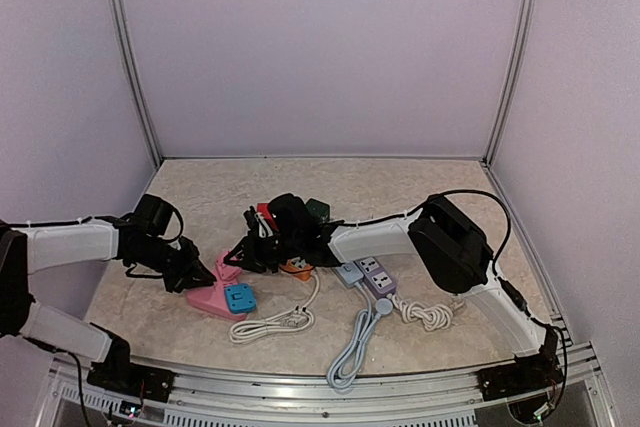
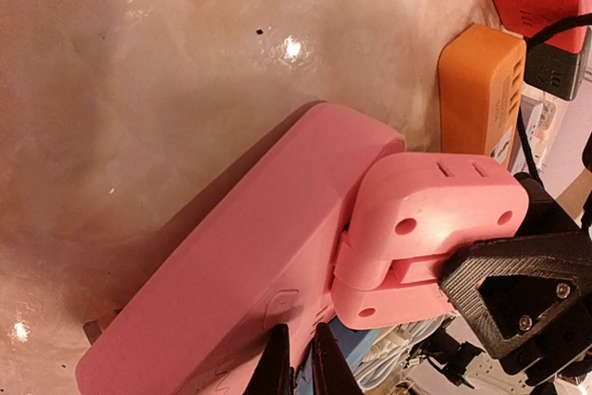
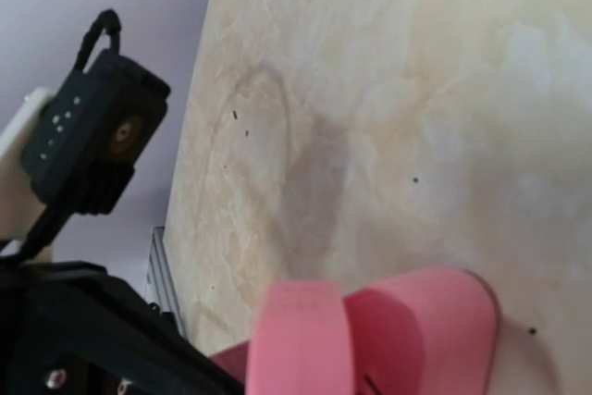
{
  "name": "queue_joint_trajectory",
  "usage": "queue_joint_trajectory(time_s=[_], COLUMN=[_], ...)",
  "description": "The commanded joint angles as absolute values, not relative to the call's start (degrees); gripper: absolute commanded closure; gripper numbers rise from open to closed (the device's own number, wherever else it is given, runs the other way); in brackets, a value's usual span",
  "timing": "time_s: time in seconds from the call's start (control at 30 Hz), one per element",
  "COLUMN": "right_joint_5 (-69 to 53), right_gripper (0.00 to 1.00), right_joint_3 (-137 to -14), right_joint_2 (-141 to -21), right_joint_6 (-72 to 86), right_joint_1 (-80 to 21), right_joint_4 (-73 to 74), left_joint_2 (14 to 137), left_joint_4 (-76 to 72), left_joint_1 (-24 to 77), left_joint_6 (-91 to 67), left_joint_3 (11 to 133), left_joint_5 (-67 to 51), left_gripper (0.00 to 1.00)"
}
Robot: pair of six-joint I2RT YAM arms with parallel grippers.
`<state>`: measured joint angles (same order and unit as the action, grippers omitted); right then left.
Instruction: Pull the plug off the socket
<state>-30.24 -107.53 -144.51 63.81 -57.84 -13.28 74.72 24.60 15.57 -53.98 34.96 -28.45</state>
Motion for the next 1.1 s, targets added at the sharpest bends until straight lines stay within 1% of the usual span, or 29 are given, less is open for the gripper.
queue_joint_trajectory(time_s=[0.0, 0.13, 0.67, 1.07], right_joint_5=[-33.23, -34.64, -36.74, -36.59], right_gripper=[0.87, 0.89, 0.91, 0.91], right_joint_3=[-105.7, -103.8, -101.53, -101.49], right_joint_2=[-145.45, -145.3, -144.83, -144.07], right_joint_6=[65.34, 68.74, 76.0, 77.17], right_joint_1=[-57.31, -56.98, -56.56, -56.51], right_joint_4=[-17.48, -22.2, -32.32, -34.86], left_joint_2=[76.17, 77.04, 78.61, 79.91], left_joint_4=[28.19, 29.12, 29.72, 28.76], left_joint_1=[15.88, 15.98, 16.87, 17.29], left_joint_6=[-54.18, -54.46, -55.9, -56.56], left_joint_3=[34.52, 34.58, 34.38, 33.93], left_joint_5=[-24.73, -23.79, -21.26, -20.92], left_gripper=[0.92, 0.94, 0.94, 0.94])
